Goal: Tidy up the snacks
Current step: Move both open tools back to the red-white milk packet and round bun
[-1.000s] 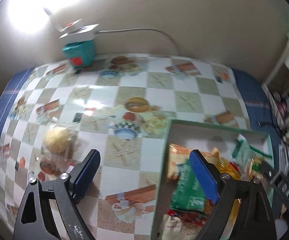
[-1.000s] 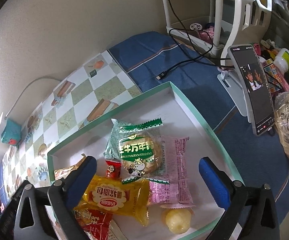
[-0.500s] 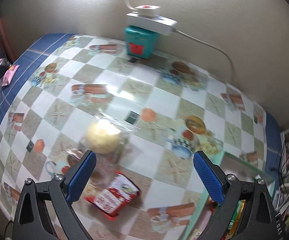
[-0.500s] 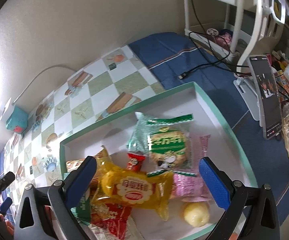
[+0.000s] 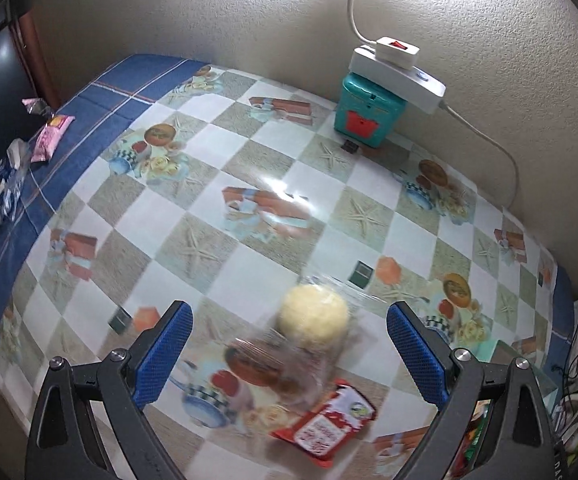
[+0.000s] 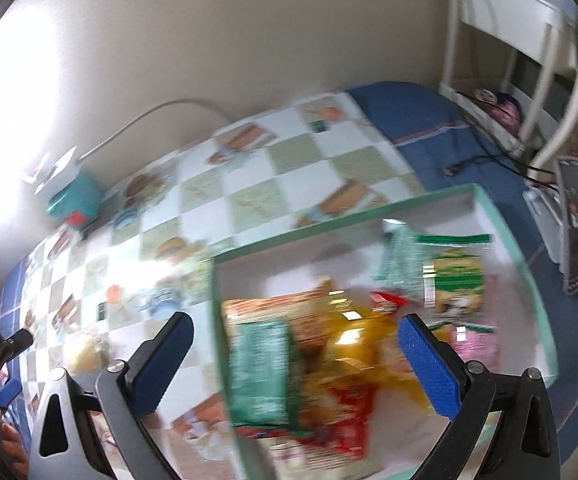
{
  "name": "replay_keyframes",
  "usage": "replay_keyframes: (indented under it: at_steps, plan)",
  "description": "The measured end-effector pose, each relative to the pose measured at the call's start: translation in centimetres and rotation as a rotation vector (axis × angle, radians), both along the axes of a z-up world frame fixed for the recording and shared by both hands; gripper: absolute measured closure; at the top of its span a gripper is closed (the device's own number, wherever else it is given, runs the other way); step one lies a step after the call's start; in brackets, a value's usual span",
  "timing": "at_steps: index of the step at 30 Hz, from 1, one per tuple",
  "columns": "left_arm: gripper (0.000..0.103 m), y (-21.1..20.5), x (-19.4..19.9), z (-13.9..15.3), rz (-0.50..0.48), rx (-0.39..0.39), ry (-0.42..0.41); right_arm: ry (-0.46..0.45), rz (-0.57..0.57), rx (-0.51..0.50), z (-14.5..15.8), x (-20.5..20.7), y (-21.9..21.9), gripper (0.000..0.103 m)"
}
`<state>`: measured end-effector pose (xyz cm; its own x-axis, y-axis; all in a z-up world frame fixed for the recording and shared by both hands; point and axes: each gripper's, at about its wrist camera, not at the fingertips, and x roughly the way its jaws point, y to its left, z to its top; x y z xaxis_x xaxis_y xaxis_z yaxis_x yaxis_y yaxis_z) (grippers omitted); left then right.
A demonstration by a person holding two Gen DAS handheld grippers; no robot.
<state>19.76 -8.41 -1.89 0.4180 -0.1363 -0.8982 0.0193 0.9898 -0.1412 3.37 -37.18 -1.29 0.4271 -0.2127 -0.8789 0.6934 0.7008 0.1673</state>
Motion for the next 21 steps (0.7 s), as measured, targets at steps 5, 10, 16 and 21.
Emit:
replay_keyframes:
  at_steps: [5, 10, 16, 21]
  plan:
    - [0.005, 2.0, 0.8, 0.0, -0.023, 0.025, -0.002, -0.005, 0.078, -0.002, 0.3, 2.3, 3.4, 0.000]
    - [0.005, 4.1, 1.5, -0.5, -0.033, 0.022, 0.025, -0.012, 0.148, -0.009, 0.8, 4.1, 6.6, 0.000]
    - [0.005, 6.2, 2.2, -1.7, -0.012, -0.005, 0.069, -0.002, 0.235, 0.005, 0.5, 6.0, 10.2, 0.000]
    - [0.005, 6.5, 2.5, -2.8, -0.033, -0.037, 0.112, 0.015, 0.278, 0.047, -0.6, 7.1, 12.2, 0.000]
